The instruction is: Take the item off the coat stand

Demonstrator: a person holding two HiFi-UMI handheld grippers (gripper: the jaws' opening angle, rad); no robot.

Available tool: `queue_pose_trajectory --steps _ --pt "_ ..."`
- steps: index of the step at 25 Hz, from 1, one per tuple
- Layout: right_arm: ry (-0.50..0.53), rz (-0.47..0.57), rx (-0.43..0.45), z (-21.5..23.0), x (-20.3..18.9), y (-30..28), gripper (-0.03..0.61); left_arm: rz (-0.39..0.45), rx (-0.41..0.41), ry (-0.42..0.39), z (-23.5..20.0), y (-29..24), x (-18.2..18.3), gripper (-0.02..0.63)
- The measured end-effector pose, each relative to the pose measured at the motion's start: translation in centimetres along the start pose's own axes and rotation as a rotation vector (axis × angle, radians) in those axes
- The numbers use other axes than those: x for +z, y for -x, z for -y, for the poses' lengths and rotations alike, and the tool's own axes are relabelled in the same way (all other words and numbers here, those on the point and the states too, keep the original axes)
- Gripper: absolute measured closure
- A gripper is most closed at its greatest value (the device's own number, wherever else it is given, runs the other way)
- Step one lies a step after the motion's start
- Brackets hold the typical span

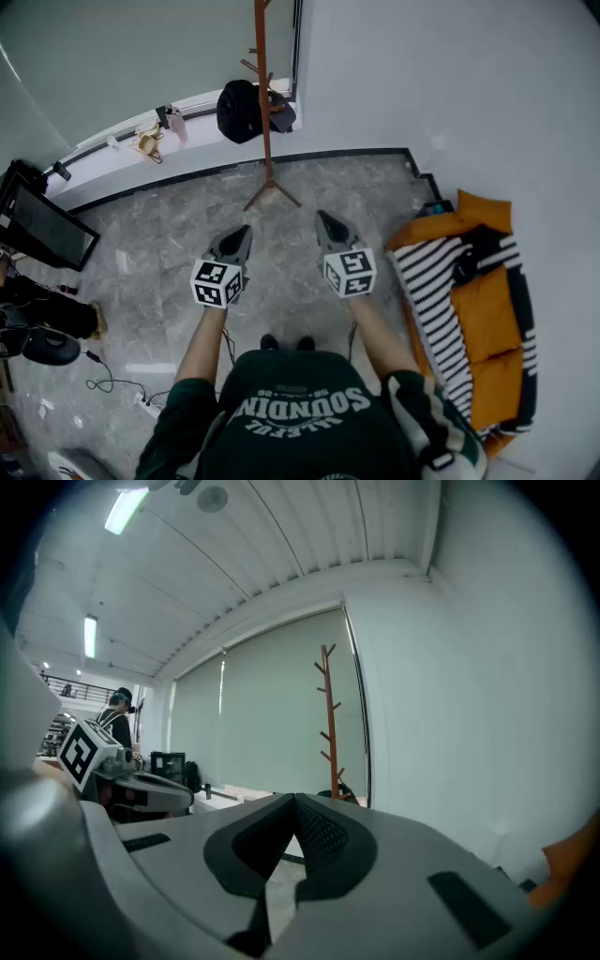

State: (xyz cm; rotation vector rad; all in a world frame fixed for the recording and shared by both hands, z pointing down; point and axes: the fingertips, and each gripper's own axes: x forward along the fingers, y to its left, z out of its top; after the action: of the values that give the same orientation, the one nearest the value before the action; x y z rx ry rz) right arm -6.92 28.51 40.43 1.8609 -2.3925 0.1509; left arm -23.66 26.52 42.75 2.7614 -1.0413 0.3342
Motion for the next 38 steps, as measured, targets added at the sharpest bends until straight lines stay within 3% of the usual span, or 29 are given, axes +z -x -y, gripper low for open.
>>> queue_pose_trajectory --steps 9,19,38 --pt "-0.031 -0.014 0.014 0.3 -0.6 0.1 0.58 0.007 -0.005 0.008 0.5 -0.6 -0.2 0.614" --pt "0.001 0.009 -0.02 0.6 0.3 0.2 0.58 -0.001 -0.004 0.015 1.0 -0.8 -0.3 0.614" --pt "-0.028 -0.003 0.083 2.8 -1.1 2.4 0.58 -0.011 0.028 0.039 5.3 -3.1 -1.4 0.614"
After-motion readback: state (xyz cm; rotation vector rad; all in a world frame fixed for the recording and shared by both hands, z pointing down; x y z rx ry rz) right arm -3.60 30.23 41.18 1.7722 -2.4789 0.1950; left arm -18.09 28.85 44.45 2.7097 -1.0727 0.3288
